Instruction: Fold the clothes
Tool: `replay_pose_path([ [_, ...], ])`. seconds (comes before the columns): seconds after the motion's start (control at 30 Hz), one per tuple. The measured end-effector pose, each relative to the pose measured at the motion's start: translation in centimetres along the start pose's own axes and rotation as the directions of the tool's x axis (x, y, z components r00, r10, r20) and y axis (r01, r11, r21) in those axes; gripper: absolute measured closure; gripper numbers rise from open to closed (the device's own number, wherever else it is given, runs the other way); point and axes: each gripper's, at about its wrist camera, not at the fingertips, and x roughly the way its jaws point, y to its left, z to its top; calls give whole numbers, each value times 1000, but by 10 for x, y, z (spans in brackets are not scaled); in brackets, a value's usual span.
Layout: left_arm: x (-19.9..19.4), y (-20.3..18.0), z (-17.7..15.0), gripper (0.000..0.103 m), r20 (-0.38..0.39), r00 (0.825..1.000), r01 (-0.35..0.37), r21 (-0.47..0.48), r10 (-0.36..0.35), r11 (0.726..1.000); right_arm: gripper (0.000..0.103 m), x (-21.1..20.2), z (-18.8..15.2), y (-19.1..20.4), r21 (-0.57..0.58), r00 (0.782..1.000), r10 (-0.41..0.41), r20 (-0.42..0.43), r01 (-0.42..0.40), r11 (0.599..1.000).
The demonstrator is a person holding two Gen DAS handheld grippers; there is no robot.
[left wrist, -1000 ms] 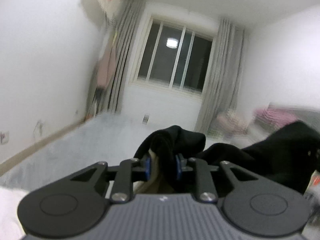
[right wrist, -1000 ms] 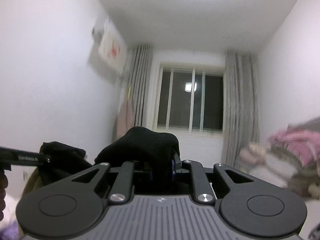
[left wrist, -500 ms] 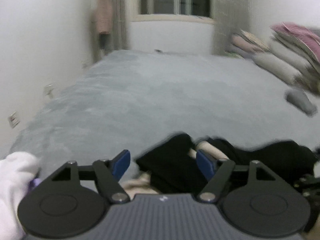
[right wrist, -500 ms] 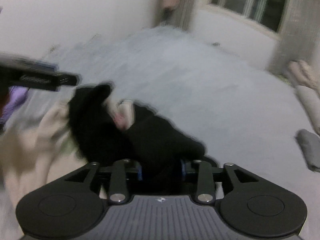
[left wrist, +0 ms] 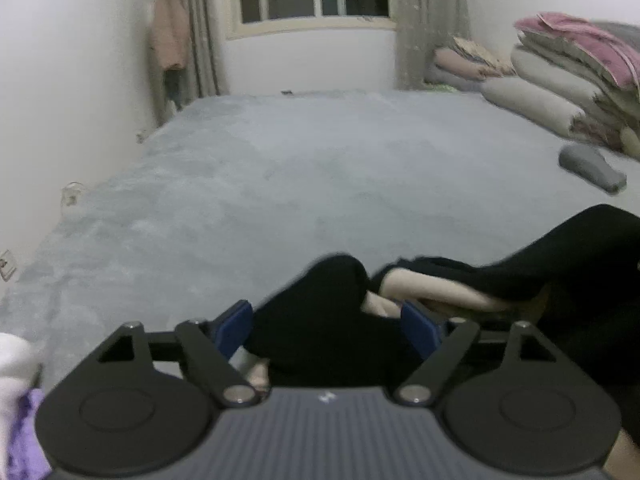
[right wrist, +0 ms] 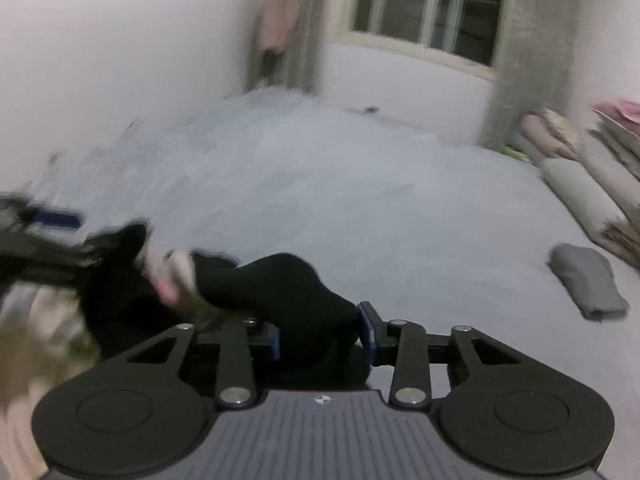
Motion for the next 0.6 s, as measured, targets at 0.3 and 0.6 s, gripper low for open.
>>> replay_pose_path([
  [0.3, -3, 4, -5, 86, 8, 998, -67, -4, 67, 998, 39, 29, -10, -3, -47, 992, -94, -82, 90, 995],
  [0.6, -40, 50, 2, 88, 80, 995, -43, -211, 61, 977, 46, 32, -18, -12, -12, 992, -119, -53, 118, 993],
])
